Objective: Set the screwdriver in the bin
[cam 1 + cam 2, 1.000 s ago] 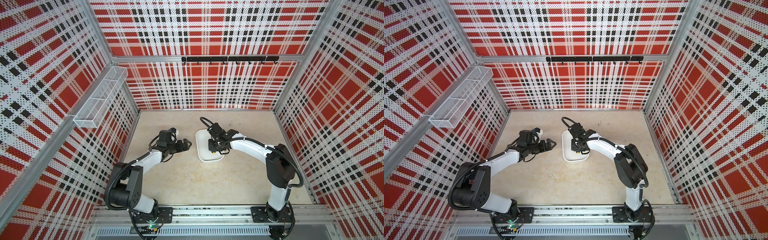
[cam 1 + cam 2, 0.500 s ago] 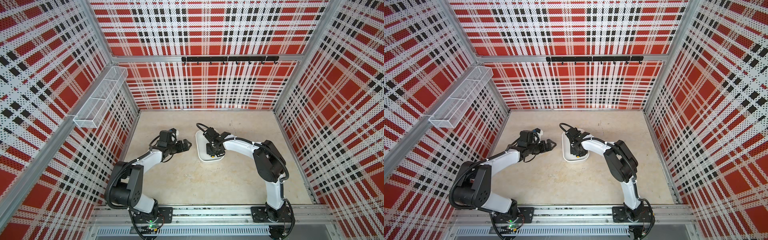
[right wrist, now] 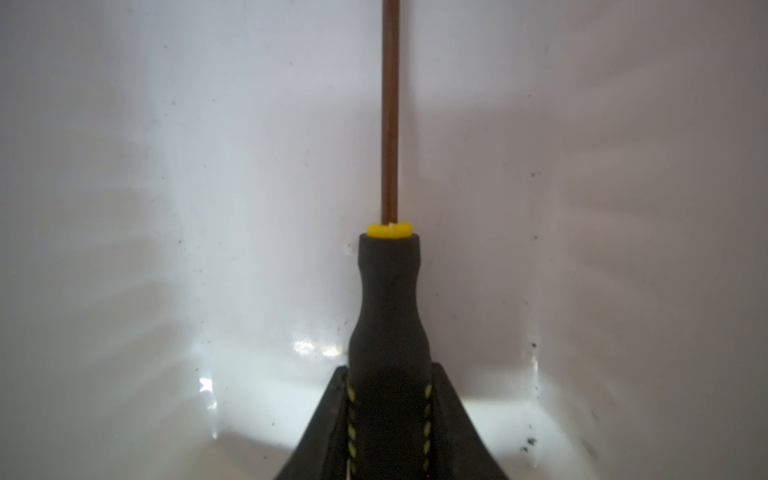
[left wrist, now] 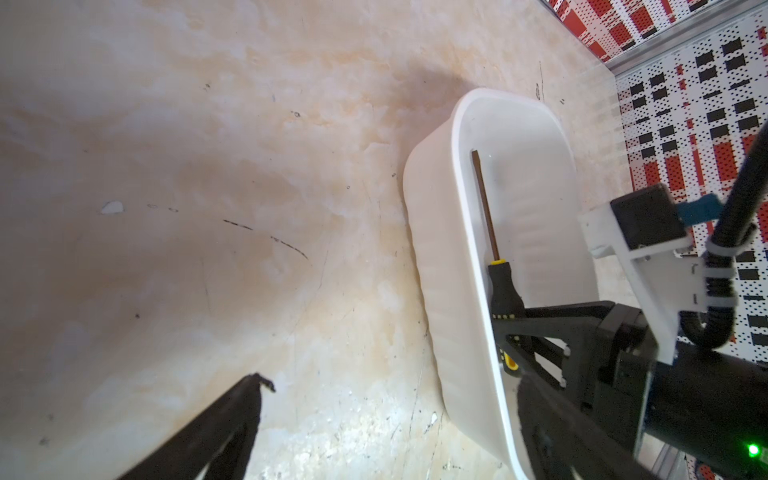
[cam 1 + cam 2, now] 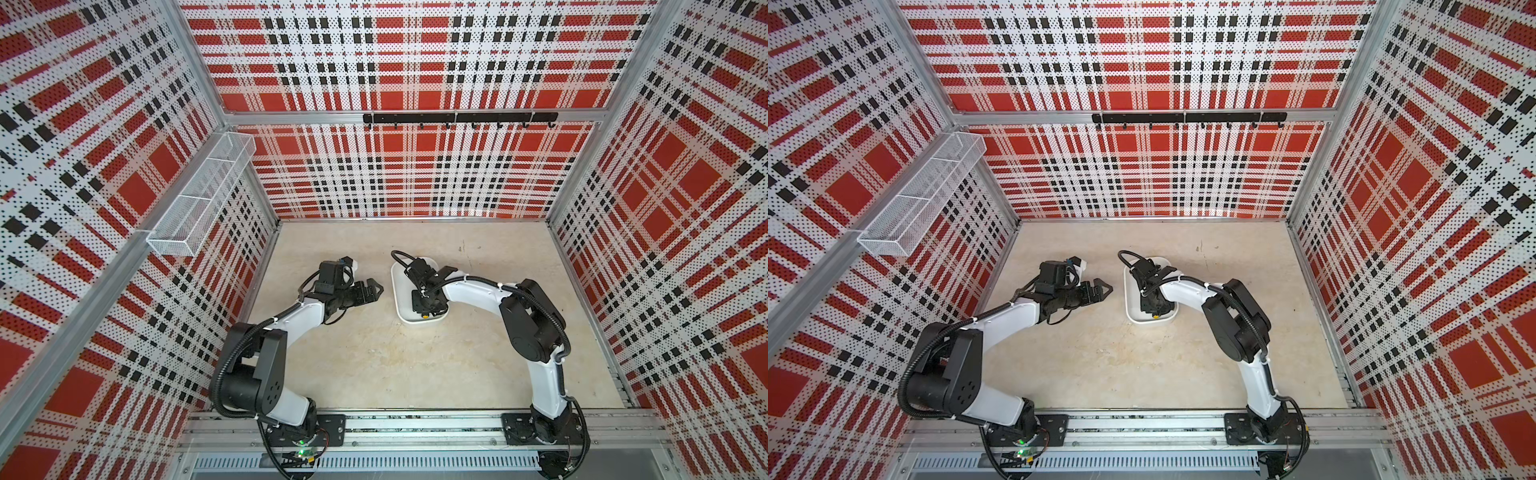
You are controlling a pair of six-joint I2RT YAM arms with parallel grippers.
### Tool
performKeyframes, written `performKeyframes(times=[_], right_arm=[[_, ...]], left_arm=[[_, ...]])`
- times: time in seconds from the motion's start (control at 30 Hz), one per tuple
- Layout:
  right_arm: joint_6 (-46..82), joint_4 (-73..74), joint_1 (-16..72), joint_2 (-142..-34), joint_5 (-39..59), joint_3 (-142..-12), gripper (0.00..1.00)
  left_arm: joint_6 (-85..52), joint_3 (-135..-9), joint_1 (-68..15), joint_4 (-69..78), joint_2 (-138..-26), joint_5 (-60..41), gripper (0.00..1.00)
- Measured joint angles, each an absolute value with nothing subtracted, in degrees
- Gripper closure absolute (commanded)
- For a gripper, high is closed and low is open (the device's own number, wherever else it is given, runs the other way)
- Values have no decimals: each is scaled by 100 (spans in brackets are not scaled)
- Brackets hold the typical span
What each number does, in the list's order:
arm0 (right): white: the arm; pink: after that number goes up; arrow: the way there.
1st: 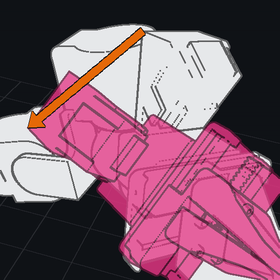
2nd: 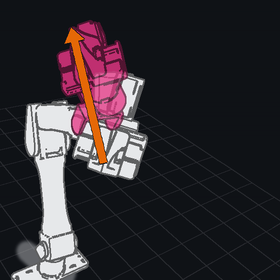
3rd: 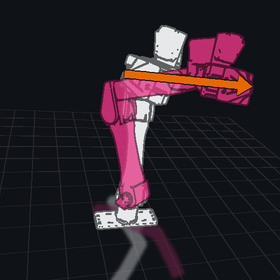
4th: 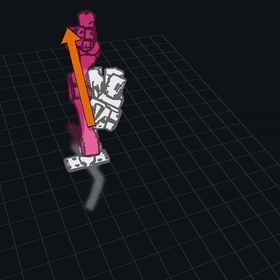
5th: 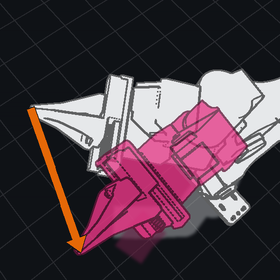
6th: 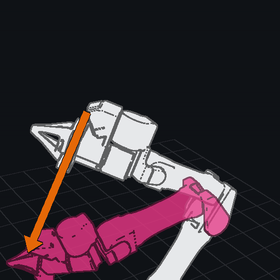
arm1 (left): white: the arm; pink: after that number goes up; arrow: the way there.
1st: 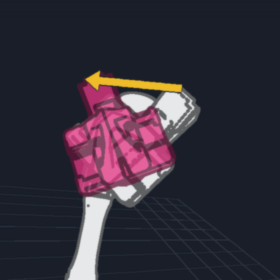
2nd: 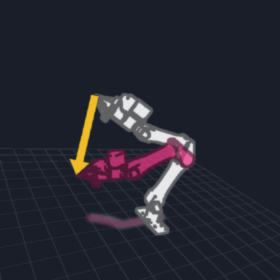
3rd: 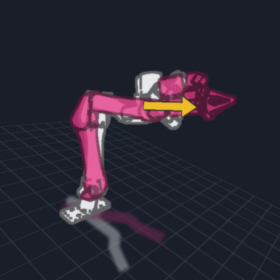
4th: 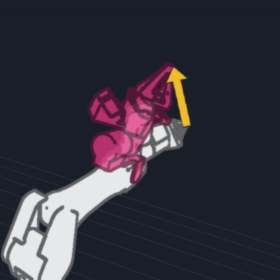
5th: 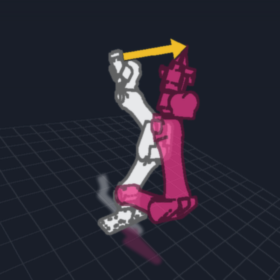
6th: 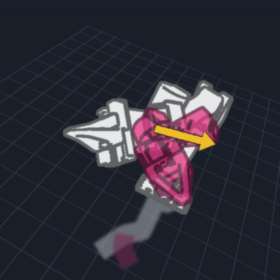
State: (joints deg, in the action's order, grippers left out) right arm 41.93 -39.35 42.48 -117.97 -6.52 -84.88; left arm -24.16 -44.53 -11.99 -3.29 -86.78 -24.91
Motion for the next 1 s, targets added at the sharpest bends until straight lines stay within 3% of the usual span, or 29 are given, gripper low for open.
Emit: performKeyframes(times=[0.53,0.8,0.93,1.0], right_arm=[[4130,-4327,4268,-11548,-937,-8825,45],[3826,-4611,4274,-10650,-967,-8927,43],[3452,-4580,4274,-9911,-1114,-8803,32],[3186,-4528,4270,-9476,-1297,-8643,31]], left_arm=[[-2418,-4453,-1199,-327,-8665,-2512,2],[-2416,-4515,-1160,-336,-8650,-2510,2],[-2392,-4576,-1096,-353,-8597,-2499,2],[-2379,-4602,-1035,-388,-8552,-2449,2]])
